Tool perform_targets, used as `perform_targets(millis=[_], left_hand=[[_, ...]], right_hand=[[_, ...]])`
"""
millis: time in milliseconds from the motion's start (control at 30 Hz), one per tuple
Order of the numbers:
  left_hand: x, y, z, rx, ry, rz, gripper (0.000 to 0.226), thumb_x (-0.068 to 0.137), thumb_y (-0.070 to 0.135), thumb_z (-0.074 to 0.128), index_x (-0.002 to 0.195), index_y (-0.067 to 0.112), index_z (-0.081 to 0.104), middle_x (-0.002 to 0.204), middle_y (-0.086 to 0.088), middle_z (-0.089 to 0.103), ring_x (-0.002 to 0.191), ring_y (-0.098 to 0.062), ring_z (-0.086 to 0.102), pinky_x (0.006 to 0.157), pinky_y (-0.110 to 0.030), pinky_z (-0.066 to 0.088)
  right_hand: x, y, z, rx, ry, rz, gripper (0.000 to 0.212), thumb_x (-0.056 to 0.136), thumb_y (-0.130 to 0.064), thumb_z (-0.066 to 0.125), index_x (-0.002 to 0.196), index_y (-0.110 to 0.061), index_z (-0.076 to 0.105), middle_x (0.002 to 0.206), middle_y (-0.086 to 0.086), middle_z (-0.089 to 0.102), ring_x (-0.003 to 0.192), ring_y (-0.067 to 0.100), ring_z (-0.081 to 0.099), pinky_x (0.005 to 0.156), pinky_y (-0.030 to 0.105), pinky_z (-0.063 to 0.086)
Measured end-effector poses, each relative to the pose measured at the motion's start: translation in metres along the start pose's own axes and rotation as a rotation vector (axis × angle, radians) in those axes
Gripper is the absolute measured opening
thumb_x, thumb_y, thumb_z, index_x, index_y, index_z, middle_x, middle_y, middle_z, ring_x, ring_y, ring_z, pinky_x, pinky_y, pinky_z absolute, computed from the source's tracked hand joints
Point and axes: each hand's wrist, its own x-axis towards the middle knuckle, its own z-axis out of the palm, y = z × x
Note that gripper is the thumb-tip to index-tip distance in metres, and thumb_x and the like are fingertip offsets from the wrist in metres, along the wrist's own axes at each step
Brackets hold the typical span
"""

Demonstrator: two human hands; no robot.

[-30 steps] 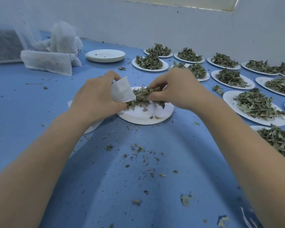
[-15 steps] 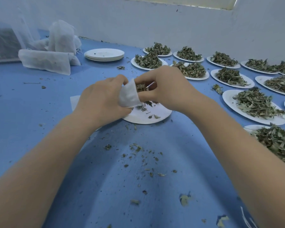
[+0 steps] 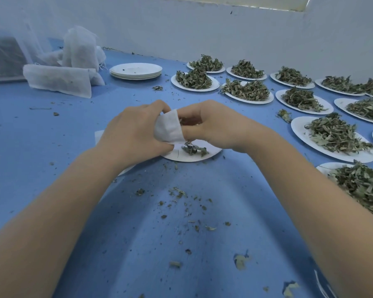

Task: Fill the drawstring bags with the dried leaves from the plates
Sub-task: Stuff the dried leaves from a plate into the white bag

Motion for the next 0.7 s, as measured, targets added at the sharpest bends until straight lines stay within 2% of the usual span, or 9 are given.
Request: perform_targets(millis=[67, 100, 167, 300, 367, 467, 567, 633, 700], left_hand=[[0.001, -0.001, -0.001, 0.011, 0.003, -0.014, 0.052, 0.062, 0.028, 0.073, 0.11, 0.028, 0.052, 0.095, 0.005, 0.061, 0.085, -0.02, 0.053, 0.069, -0.032, 0.043], [0.002, -0.002, -0.001, 0.016, 0.009, -0.017, 0.053, 0.062, 0.029, 0.072, 0.11, 0.028, 0.052, 0.094, 0.005, 0.06, 0.085, -0.021, 0.052, 0.068, -0.032, 0.042], [0.002, -0.003, -0.003, 0.019, 0.02, -0.016, 0.053, 0.062, 0.033, 0.071, 0.111, 0.026, 0.052, 0.092, 0.004, 0.059, 0.085, -0.021, 0.052, 0.068, -0.031, 0.04], [0.002, -0.002, -0.004, 0.019, 0.053, -0.008, 0.053, 0.063, 0.039, 0.071, 0.11, 0.025, 0.053, 0.093, 0.003, 0.06, 0.085, -0.022, 0.053, 0.069, -0.033, 0.042], [0.001, -0.001, -0.004, 0.015, 0.073, -0.001, 0.051, 0.064, 0.037, 0.073, 0.11, 0.025, 0.053, 0.094, 0.003, 0.06, 0.085, -0.021, 0.052, 0.069, -0.032, 0.04], [0.0, 0.004, -0.002, 0.017, 0.055, 0.026, 0.043, 0.063, 0.033, 0.069, 0.102, 0.023, 0.054, 0.086, 0.005, 0.058, 0.081, -0.021, 0.052, 0.066, -0.032, 0.04], [-0.002, 0.008, 0.0, 0.038, 0.031, 0.041, 0.03, 0.064, 0.033, 0.064, 0.089, 0.021, 0.051, 0.077, 0.007, 0.055, 0.077, -0.022, 0.053, 0.065, -0.036, 0.044], [-0.002, 0.008, -0.001, 0.011, 0.04, 0.033, 0.033, 0.065, 0.033, 0.064, 0.093, 0.021, 0.054, 0.08, 0.005, 0.058, 0.079, -0.022, 0.054, 0.068, -0.038, 0.046], [-0.002, 0.006, -0.003, -0.016, 0.056, 0.026, 0.039, 0.065, 0.031, 0.07, 0.1, 0.022, 0.055, 0.085, 0.002, 0.061, 0.082, -0.024, 0.055, 0.07, -0.039, 0.047]], right_hand=[[0.0, 0.001, -0.002, 0.061, -0.032, 0.01, 0.025, 0.09, -0.01, 0.057, 0.114, -0.012, 0.065, 0.107, 0.025, 0.062, 0.082, 0.03, 0.058, 0.086, 0.053, 0.047], [0.0, 0.002, -0.004, 0.103, -0.034, 0.016, 0.027, 0.09, -0.008, 0.056, 0.116, -0.014, 0.064, 0.108, 0.022, 0.064, 0.09, 0.035, 0.062, 0.09, 0.053, 0.048], [0.0, 0.004, -0.007, 0.219, -0.01, 0.026, 0.03, 0.089, -0.005, 0.057, 0.117, -0.016, 0.065, 0.107, 0.012, 0.069, 0.101, 0.03, 0.064, 0.091, 0.043, 0.052], [0.003, 0.005, -0.002, 0.304, 0.159, 0.005, 0.017, 0.084, -0.008, 0.066, 0.099, -0.015, 0.07, 0.09, 0.005, 0.074, 0.085, 0.022, 0.07, 0.078, 0.029, 0.058], [0.006, 0.005, 0.005, 0.229, 0.27, 0.012, 0.013, 0.081, -0.006, 0.07, 0.09, -0.015, 0.071, 0.084, 0.004, 0.073, 0.077, 0.017, 0.07, 0.071, 0.024, 0.056], [0.01, 0.003, 0.018, 0.079, 0.333, 0.015, 0.019, 0.079, -0.004, 0.067, 0.088, -0.02, 0.072, 0.082, -0.002, 0.072, 0.077, 0.011, 0.066, 0.07, 0.024, 0.055], [0.009, -0.002, 0.022, 0.048, 0.256, 0.013, 0.01, 0.082, -0.011, 0.066, 0.086, -0.015, 0.073, 0.074, 0.0, 0.065, 0.062, 0.009, 0.052, 0.051, 0.021, 0.042], [0.007, -0.003, 0.018, 0.085, 0.133, -0.004, 0.009, 0.085, -0.013, 0.062, 0.089, -0.011, 0.071, 0.078, 0.018, 0.062, 0.062, 0.017, 0.042, 0.053, 0.031, 0.037], [0.004, -0.001, 0.01, 0.17, 0.049, -0.032, 0.015, 0.088, -0.011, 0.06, 0.097, -0.013, 0.071, 0.094, 0.021, 0.067, 0.067, 0.018, 0.048, 0.063, 0.043, 0.047]])
